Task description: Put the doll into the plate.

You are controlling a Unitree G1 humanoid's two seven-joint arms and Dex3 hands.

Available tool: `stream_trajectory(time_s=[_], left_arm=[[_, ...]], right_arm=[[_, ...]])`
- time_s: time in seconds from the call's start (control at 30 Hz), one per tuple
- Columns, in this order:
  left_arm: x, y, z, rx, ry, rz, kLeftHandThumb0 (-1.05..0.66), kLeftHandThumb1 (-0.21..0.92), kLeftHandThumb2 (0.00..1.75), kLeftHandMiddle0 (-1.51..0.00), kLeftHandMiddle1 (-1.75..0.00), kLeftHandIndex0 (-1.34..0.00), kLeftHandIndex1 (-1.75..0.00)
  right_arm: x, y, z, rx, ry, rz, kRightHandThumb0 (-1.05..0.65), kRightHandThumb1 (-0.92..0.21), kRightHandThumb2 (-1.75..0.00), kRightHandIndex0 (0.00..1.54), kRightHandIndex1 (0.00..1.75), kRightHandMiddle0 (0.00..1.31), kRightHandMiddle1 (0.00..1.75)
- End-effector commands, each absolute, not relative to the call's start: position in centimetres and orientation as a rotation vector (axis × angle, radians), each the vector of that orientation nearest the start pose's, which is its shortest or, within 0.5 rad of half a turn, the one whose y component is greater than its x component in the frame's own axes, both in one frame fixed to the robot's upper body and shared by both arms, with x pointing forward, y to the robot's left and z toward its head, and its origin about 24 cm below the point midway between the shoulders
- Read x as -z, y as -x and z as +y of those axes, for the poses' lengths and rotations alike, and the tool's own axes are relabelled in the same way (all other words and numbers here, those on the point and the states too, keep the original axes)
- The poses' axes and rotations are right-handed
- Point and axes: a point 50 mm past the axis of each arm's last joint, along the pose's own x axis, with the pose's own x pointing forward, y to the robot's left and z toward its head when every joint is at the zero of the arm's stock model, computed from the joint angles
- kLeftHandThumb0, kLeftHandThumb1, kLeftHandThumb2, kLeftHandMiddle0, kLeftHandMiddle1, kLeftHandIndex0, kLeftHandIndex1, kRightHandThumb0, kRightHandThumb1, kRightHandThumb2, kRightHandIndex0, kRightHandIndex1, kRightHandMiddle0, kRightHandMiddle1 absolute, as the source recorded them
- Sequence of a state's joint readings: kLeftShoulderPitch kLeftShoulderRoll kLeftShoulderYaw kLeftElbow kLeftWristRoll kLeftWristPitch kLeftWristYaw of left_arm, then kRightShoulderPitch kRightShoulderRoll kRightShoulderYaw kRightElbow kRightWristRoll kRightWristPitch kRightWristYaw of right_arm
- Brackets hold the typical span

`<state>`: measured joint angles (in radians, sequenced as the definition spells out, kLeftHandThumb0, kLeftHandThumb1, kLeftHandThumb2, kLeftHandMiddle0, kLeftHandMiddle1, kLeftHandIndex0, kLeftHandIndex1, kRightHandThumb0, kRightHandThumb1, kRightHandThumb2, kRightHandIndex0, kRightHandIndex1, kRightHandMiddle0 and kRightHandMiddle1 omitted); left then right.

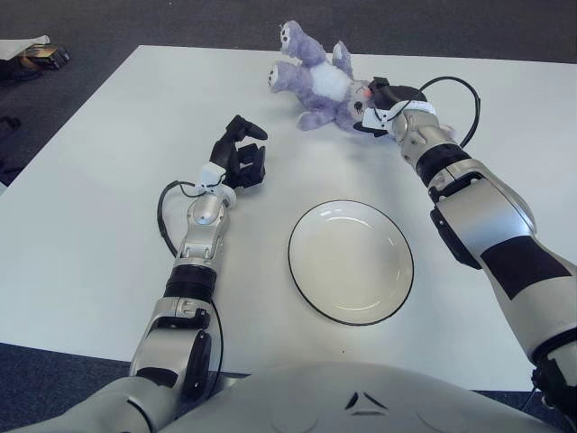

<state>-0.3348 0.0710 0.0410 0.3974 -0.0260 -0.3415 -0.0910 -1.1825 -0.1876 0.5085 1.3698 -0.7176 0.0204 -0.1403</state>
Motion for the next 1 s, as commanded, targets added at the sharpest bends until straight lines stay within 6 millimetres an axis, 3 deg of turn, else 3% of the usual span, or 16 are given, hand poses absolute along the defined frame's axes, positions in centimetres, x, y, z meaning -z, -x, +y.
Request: stream_trajectory(time_s=[0.0, 0.2, 0.4, 0.5, 0.6, 0.7, 0.97], left_arm=[[-5.0, -30.1, 14.7, 0.105, -0.045, -0.193, -0.39, 0.65, 0.90, -1.00, -1.75, -0.36, -1.75], [-5.1, -30.1, 14.7, 0.103, -0.054, -0.204, -0.39, 0.64, 0.90, -1.01, -1.75, -0.36, -1.75], [-5.1, -30.1, 14.6, 0.108, -0.043, -0.203, -0.39, 0.64, 0.90, -1.01, -1.75, -0.36, -1.75], [-5.1, -30.1, 14.6, 0.106, -0.037, -0.202, -0.39, 0.64, 0.90, -1.02, -1.75, -0.36, -1.75], [-5.2, -30.1, 14.5, 0.100, -0.031, -0.205, -0.39, 0.65, 0.90, -1.02, -1.75, -0.36, -1.75], [-5.3, -30.1, 14.4, 0.095, -0.022, -0.205, -0.39, 0.65, 0.90, -1.02, -1.75, -0.36, -1.75], [-5.3, -30.1, 14.5, 0.091, -0.028, -0.199, -0.39, 0.64, 0.90, -1.01, -1.75, -0.36, -1.75]], right_arm=[[-10.4, -41.0, -11.4, -0.195, 1.436, 0.060, -0.85, -0.92, -0.56, 0.09, 1.15, 0.00, 0.98], [-10.0, -40.8, -11.9, -0.167, 1.417, 0.043, -0.74, -0.92, -0.52, 0.08, 1.47, 0.00, 1.44], [-9.8, -40.7, -12.7, -0.151, 1.433, 0.033, -0.66, -0.89, -0.53, 0.12, 1.61, 0.01, 1.69], [-9.8, -40.7, -13.1, -0.146, 1.445, 0.020, -0.63, -0.87, -0.55, 0.14, 1.65, 0.02, 1.73], [-10.2, -40.8, -13.7, -0.138, 1.458, -0.006, -0.45, -0.85, -0.60, 0.16, 1.67, 0.17, 1.74], [-10.6, -40.8, -14.5, -0.144, 1.474, -0.041, -0.39, -0.84, -0.62, 0.18, 1.69, 0.22, 1.74], [-10.6, -40.4, -15.7, -0.188, 1.489, -0.121, -0.36, -0.89, -0.55, 0.22, 1.64, 0.21, 1.75]])
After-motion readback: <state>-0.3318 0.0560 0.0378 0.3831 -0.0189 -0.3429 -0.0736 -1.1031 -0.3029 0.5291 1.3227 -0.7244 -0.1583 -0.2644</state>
